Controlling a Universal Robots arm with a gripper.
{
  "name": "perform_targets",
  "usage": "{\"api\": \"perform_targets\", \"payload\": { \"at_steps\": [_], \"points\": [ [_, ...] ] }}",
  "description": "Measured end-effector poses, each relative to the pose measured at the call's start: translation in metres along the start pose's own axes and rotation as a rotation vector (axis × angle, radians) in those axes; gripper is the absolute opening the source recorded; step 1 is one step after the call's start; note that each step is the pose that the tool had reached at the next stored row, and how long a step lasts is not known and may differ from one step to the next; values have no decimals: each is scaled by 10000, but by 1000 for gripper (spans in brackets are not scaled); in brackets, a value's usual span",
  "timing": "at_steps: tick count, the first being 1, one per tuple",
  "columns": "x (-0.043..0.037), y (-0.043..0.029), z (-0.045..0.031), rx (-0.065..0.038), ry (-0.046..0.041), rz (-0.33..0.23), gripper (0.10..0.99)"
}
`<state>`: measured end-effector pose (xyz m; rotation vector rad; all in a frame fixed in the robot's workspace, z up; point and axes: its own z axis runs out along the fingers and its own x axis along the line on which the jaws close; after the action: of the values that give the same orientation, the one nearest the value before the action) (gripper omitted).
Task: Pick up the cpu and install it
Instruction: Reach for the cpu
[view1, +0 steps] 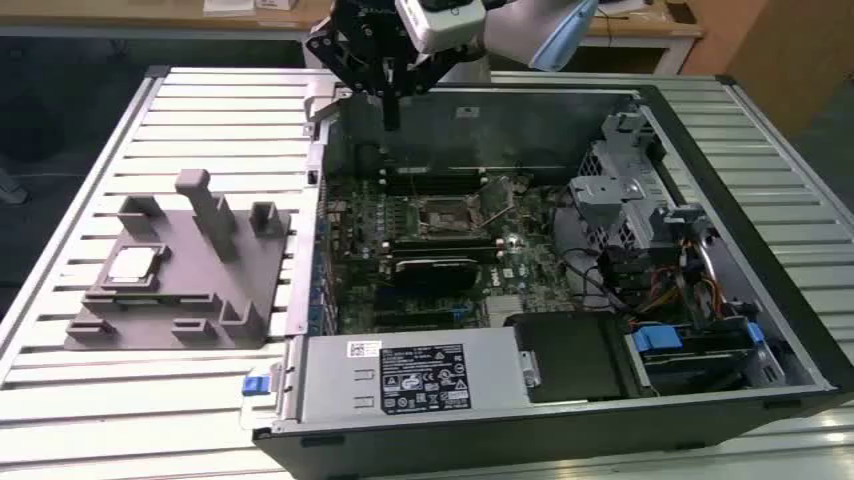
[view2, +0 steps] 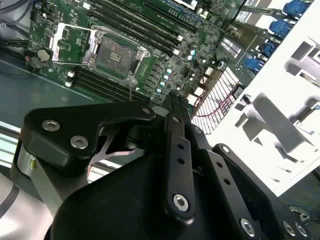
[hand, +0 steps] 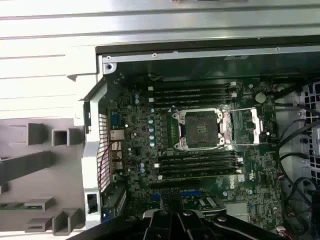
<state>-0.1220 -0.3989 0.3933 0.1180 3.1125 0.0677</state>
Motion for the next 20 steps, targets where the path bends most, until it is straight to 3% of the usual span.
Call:
{"api": "perform_targets", "payload": {
  "at_steps": [7,20],
  "points": [
    [8,0,0,1,0,1,106],
    [104,-8,-3,0,0,0,106]
  ]
}}
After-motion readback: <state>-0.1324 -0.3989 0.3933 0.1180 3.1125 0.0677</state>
